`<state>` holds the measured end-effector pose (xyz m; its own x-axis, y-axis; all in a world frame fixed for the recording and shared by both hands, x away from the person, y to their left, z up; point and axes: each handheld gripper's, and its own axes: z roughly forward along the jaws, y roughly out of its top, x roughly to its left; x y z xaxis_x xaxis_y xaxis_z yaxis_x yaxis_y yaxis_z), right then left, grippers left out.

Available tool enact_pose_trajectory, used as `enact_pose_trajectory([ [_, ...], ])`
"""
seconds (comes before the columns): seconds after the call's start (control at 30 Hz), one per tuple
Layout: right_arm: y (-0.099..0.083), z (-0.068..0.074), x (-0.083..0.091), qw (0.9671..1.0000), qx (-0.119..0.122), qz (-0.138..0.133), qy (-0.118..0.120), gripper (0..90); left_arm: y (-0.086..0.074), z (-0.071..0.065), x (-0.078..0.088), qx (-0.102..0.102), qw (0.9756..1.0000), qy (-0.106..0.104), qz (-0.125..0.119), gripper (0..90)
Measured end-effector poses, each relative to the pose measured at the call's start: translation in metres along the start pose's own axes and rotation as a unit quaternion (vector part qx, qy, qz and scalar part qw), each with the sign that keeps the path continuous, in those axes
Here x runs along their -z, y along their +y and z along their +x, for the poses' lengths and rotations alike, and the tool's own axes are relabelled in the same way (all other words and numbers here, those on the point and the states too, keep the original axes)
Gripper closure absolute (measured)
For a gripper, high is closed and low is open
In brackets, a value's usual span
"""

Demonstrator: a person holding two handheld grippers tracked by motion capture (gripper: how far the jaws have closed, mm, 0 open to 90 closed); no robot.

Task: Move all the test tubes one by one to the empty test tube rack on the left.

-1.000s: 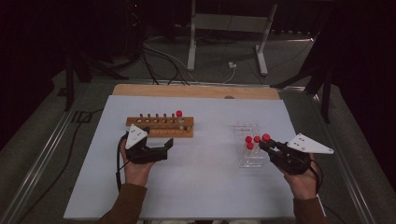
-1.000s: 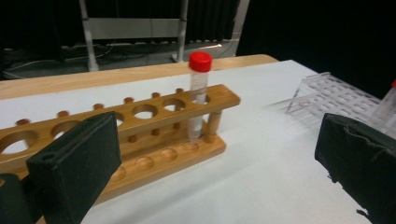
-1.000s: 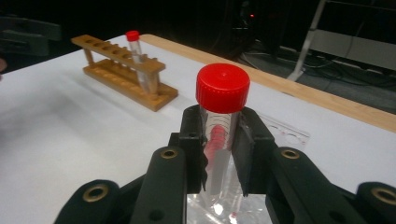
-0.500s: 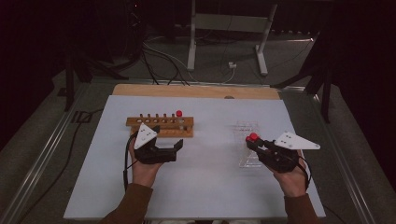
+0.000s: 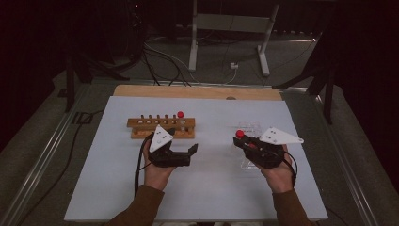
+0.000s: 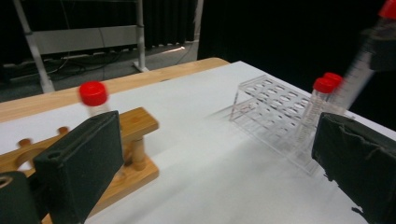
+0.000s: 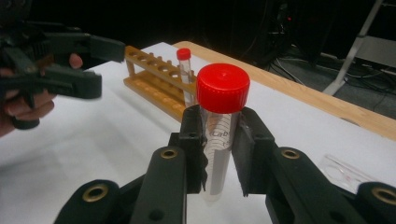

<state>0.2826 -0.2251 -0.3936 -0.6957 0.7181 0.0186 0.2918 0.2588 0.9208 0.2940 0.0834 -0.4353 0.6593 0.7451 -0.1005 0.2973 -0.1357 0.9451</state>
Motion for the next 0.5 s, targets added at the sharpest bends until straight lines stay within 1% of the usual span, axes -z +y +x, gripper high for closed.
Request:
enact_pose_trajectory([
  [0.27, 0.006, 0.007, -0.017, 1.0, 0.003, 0.003, 0.008, 74.6, 0.002, -0.017, -0.012, -0.016, 0.9995, -0.026, 0.006, 4.4],
  [0.5, 0.01, 0.015, -0.028, 0.9998, 0.004, 0.005, 0.021, 74.6, 0.002, -0.029, -0.025, -0.024, 0.9989, -0.037, 0.013, 7.4],
])
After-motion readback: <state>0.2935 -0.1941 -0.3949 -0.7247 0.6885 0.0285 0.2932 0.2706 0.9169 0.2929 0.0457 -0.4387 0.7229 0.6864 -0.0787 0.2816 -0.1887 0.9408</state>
